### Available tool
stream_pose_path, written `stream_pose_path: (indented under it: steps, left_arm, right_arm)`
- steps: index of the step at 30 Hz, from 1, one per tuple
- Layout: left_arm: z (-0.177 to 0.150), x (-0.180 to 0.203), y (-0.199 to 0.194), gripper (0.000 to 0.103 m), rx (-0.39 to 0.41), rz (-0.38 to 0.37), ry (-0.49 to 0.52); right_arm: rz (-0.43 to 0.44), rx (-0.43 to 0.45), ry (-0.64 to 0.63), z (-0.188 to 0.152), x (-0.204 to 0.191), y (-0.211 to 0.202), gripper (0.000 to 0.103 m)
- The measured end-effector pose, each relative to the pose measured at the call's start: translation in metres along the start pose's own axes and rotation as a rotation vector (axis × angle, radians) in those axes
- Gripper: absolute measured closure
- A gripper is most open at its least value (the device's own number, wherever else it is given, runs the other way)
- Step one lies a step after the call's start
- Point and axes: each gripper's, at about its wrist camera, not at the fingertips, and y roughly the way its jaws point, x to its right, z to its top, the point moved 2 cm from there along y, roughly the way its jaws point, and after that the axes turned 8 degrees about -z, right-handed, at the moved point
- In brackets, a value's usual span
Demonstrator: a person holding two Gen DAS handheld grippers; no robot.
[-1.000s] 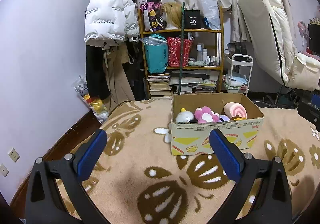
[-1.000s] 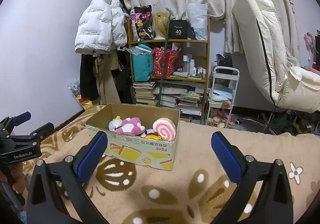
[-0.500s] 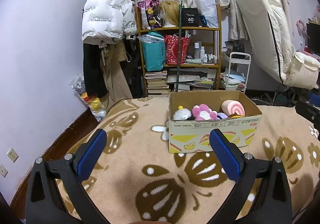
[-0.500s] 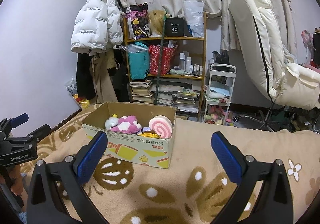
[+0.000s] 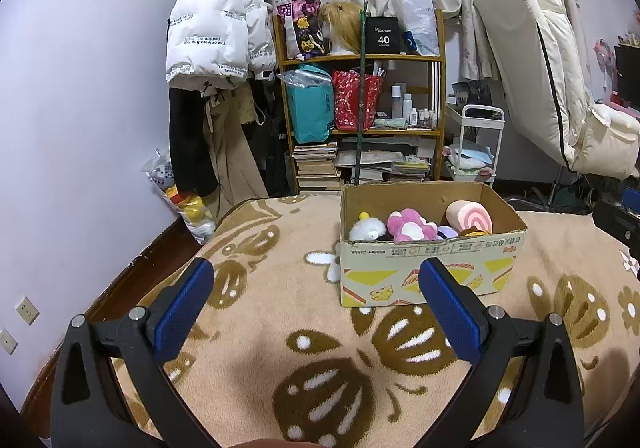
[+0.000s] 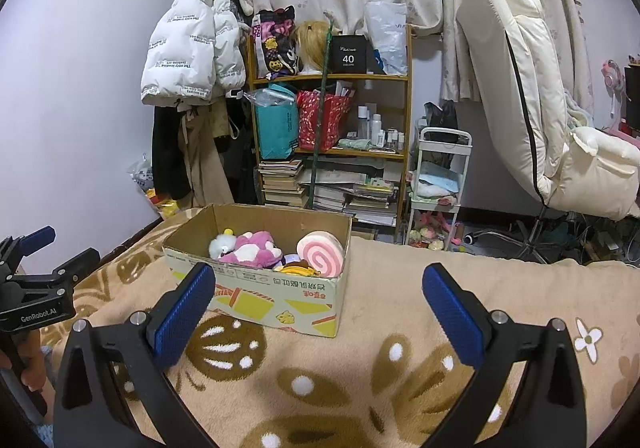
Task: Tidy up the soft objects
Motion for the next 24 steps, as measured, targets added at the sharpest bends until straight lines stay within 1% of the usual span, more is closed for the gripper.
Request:
stream_pose_path:
  steps: [5, 24]
  left_arm:
    - [0.0004, -0.0016, 0.0006, 0.002, 0.001, 0.010, 0.005]
    - [-0.0031, -0.0014, 0.0013, 0.002, -0.009, -0.005, 0.015]
  right_arm:
    - [-0.001, -0.005, -0.002, -0.0021, -0.0002, 0.0007, 0.000]
    - [-0.001, -0.011, -0.003, -0.0031, 0.0018, 0.0025, 0.000]
